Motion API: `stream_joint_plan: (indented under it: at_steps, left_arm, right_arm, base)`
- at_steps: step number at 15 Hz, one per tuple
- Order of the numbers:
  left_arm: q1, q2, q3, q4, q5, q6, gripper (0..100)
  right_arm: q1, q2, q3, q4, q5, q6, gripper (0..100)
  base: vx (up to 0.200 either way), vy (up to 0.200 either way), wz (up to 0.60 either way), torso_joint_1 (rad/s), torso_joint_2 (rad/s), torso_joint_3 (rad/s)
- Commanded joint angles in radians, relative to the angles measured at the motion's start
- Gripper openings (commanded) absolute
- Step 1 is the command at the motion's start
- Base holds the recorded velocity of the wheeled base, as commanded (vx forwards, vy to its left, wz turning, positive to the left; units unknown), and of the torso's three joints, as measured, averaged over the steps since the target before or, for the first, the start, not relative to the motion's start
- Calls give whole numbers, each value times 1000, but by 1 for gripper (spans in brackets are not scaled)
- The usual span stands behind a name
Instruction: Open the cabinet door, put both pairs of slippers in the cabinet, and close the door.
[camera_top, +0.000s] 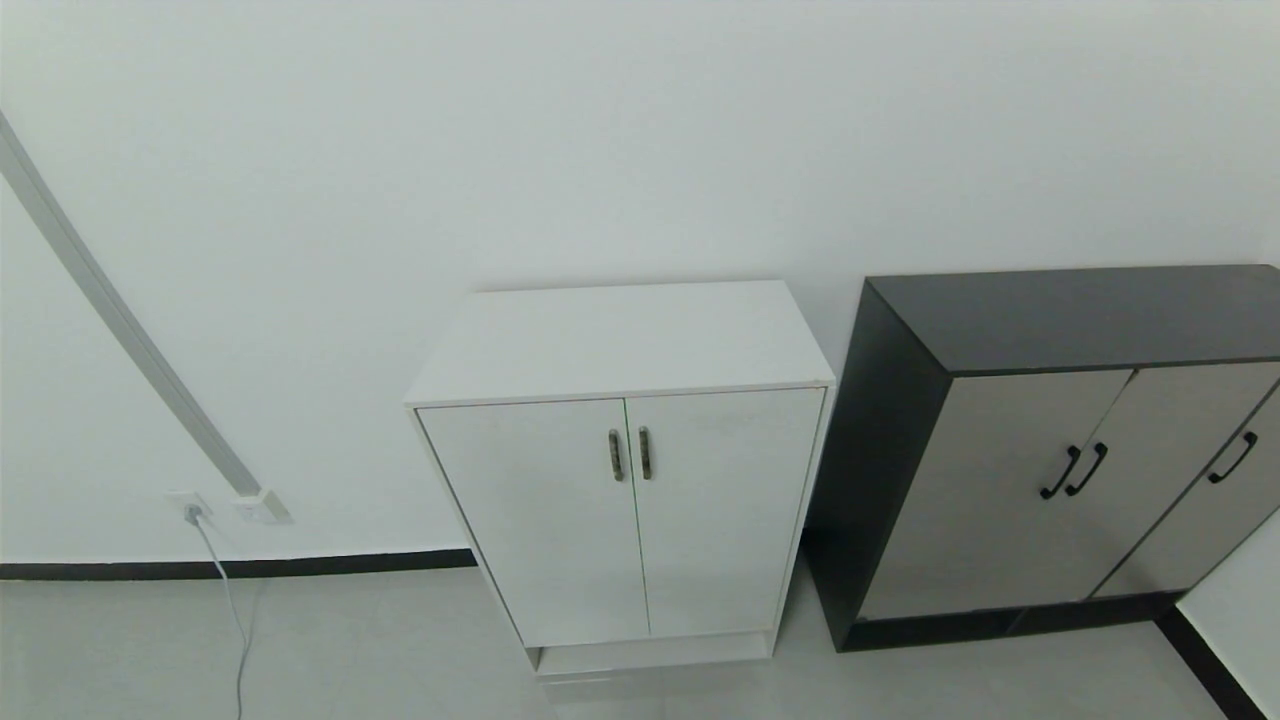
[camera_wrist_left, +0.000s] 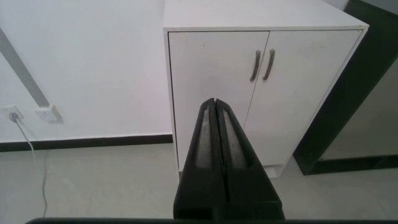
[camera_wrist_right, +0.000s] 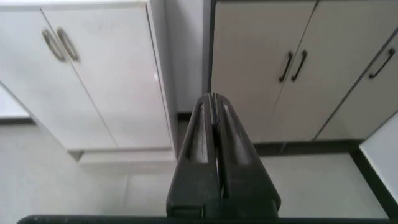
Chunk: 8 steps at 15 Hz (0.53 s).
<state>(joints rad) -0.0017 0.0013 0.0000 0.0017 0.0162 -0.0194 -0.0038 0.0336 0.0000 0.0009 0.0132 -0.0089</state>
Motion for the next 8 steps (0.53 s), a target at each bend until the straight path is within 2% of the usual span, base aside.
stream_joint_plan:
  at_steps: [1,4,8]
  left_arm:
    - [0,0,0,0,1,-2,0]
    - [0,0,0,0,1,-2,0]
    - [0,0,0,0,-1,2,0]
  right_arm:
    - [-1,-34,0,-4,-13,50,0]
    - [1,-34,0,-9,-84,87,0]
    - [-1,-34,0,-7,-85,86,0]
  base:
    - [0,0,0,0,0,0]
    - [0,0,0,0,0,0]
    - [0,0,0,0,0,0]
